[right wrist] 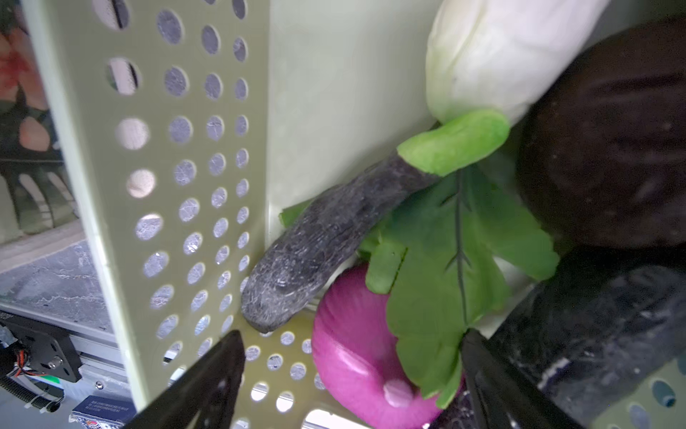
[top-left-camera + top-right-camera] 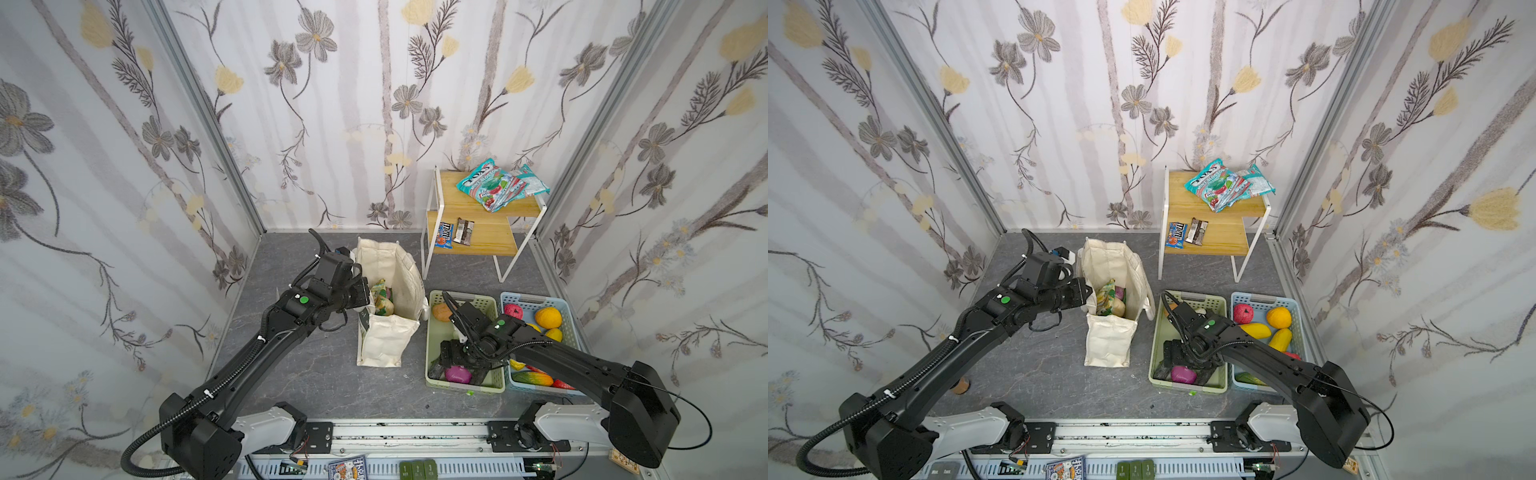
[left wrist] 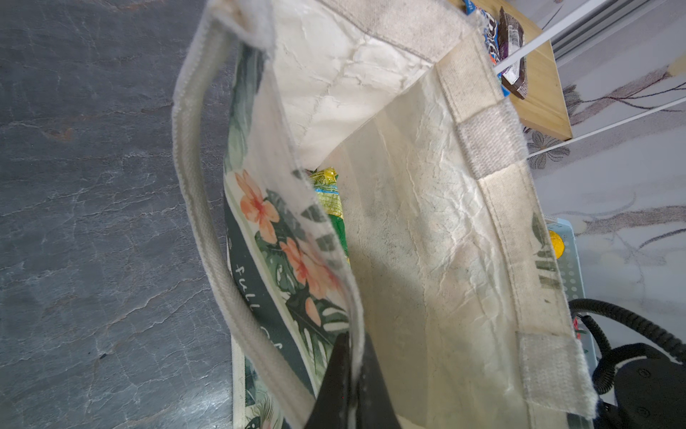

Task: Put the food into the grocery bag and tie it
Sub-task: 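Grasp the purple onion in the green basket with the right gripper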

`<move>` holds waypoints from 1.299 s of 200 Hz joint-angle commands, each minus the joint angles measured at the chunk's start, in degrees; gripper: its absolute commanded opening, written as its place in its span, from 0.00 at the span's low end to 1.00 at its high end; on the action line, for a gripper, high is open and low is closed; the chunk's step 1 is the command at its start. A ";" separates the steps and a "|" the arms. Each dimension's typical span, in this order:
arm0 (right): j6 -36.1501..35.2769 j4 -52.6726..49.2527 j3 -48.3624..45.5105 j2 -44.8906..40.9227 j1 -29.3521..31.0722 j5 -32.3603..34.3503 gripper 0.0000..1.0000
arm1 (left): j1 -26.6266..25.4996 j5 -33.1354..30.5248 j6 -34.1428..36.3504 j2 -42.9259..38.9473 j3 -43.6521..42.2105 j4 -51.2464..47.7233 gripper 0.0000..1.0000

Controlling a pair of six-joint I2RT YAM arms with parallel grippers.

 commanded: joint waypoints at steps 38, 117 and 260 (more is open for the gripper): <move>0.47 -4.01 0.00 3.18 0.13 0.31 0.89 | 0.13 -0.06 0.19 -0.39 -0.28 0.11 0.00; 2.11 2.28 -1.66 7.64 0.15 -2.40 0.91 | 0.31 -0.33 0.28 -1.12 -0.61 -0.40 0.00; 1.48 7.31 0.83 11.52 -0.04 -2.92 0.87 | 0.49 -0.63 0.46 -1.29 -1.05 -0.57 0.00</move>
